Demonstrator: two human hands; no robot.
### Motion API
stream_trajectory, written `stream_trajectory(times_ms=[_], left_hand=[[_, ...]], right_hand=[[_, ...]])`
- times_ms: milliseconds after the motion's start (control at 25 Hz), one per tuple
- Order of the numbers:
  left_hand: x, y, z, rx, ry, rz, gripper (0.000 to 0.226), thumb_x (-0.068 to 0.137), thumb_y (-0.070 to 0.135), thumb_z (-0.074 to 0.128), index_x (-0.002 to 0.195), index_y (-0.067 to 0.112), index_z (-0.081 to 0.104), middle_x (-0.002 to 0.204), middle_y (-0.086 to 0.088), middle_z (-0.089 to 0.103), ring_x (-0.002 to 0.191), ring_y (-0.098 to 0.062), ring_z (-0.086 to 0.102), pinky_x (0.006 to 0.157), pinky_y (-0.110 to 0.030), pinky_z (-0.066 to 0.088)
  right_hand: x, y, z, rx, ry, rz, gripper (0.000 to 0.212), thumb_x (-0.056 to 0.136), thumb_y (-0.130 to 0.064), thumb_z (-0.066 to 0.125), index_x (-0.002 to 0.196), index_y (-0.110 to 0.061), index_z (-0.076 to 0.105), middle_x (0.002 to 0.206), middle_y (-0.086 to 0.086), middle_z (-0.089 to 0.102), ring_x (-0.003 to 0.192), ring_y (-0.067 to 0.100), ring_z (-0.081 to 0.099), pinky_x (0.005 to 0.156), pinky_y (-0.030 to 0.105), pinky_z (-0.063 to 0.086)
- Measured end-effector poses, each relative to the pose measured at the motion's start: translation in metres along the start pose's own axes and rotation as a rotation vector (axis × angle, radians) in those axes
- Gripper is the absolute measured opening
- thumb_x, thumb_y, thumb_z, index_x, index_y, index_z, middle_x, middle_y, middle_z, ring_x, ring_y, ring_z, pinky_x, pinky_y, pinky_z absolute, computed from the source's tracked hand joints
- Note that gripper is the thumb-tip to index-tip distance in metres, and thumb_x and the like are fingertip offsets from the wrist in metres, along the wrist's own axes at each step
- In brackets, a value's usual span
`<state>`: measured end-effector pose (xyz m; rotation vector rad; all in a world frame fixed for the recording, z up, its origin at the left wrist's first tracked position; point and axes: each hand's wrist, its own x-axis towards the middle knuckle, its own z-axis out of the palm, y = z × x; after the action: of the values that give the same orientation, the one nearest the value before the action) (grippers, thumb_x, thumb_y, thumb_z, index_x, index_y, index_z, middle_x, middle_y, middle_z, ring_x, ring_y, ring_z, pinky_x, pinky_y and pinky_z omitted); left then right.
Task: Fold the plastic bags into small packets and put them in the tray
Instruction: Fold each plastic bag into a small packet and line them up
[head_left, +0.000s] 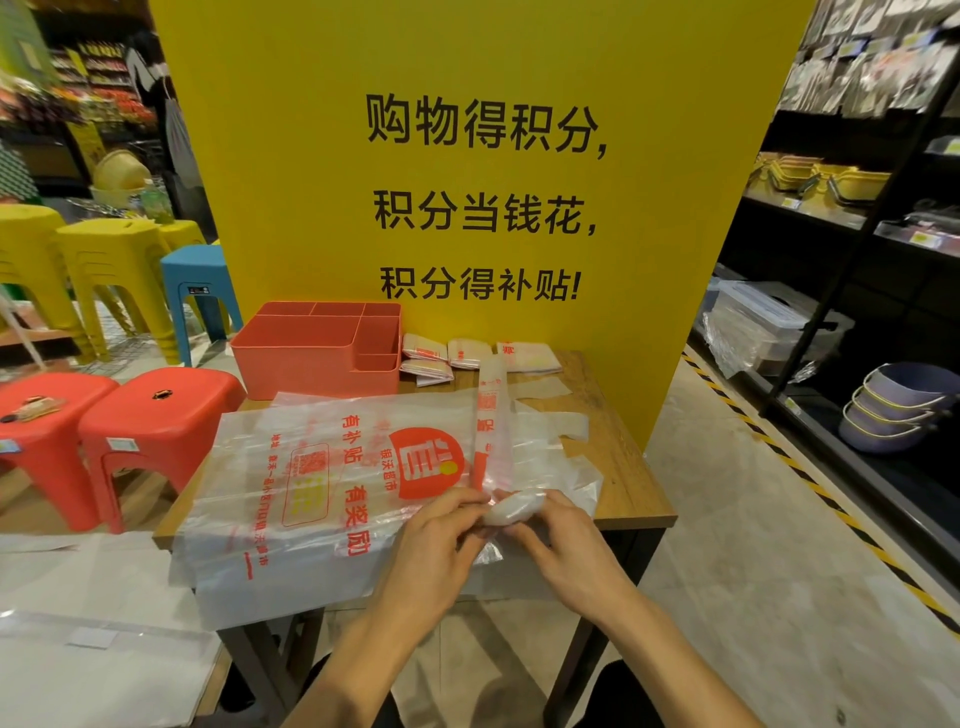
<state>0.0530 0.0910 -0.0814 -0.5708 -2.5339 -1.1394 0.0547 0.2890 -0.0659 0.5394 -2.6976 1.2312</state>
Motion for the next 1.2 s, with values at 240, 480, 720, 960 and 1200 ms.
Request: stream_trajectory(times_ms=[240,480,720,960,1200], left_hand=[[0.017,-0.004,-0.005,0.000,-0.033,-0.047,0.021,0.100,0.035,0.066,0.085,0.022,0.073,0.082,0.012,0.062,0.079,-0.008,0.059,0.071,-0.037,0.052],[0.035,0.001,-0.008,-0.045,-0.074,-0.261,0.010,0.093,0.034,0.074,0.088,0.028,0.069,0.069,0.009,0.068,0.063,-0.006,0.066,0.070,-0.046,0.059],[0.036,0.009,-0.013,-0.004,-0.078,-0.356,0.028,0.098,0.039,0.067,0.076,0.023,0.073,0.059,0.007,0.071,0.055,-0.002,0.068,0.074,-0.041,0.060],[0.040,0.013,-0.019,-0.063,-0.108,-0.488,0.038,0.095,0.043,0.071,0.065,0.021,0.073,0.058,0.005,0.072,0.064,-0.010,0.074,0.081,-0.041,0.060],[0.050,0.015,-0.025,-0.157,-0.117,-0.554,0.042,0.096,0.040,0.071,0.073,0.005,0.075,0.062,-0.003,0.074,0.063,-0.011,0.075,0.087,-0.042,0.060]], right_hand=[[0.011,-0.001,-0.005,0.131,0.116,0.107,0.018,0.099,-0.031,0.068,0.083,-0.025,0.062,0.076,-0.013,0.064,0.071,0.005,0.060,0.064,0.019,0.046],[0.022,-0.002,-0.001,0.069,0.135,0.227,0.017,0.098,-0.025,0.069,0.083,-0.026,0.061,0.070,-0.011,0.067,0.066,-0.001,0.062,0.058,0.016,0.043],[0.036,-0.006,-0.001,0.055,0.096,0.304,0.016,0.097,-0.033,0.069,0.086,-0.023,0.065,0.071,-0.003,0.073,0.066,0.009,0.067,0.065,0.031,0.053],[0.041,-0.018,-0.008,0.130,0.010,0.438,0.025,0.099,-0.033,0.067,0.083,-0.014,0.066,0.075,0.004,0.073,0.065,0.017,0.073,0.061,0.033,0.059],[0.053,-0.014,-0.007,0.168,0.116,0.377,0.014,0.094,-0.030,0.073,0.087,-0.017,0.076,0.079,-0.008,0.073,0.069,0.007,0.067,0.061,0.023,0.049]])
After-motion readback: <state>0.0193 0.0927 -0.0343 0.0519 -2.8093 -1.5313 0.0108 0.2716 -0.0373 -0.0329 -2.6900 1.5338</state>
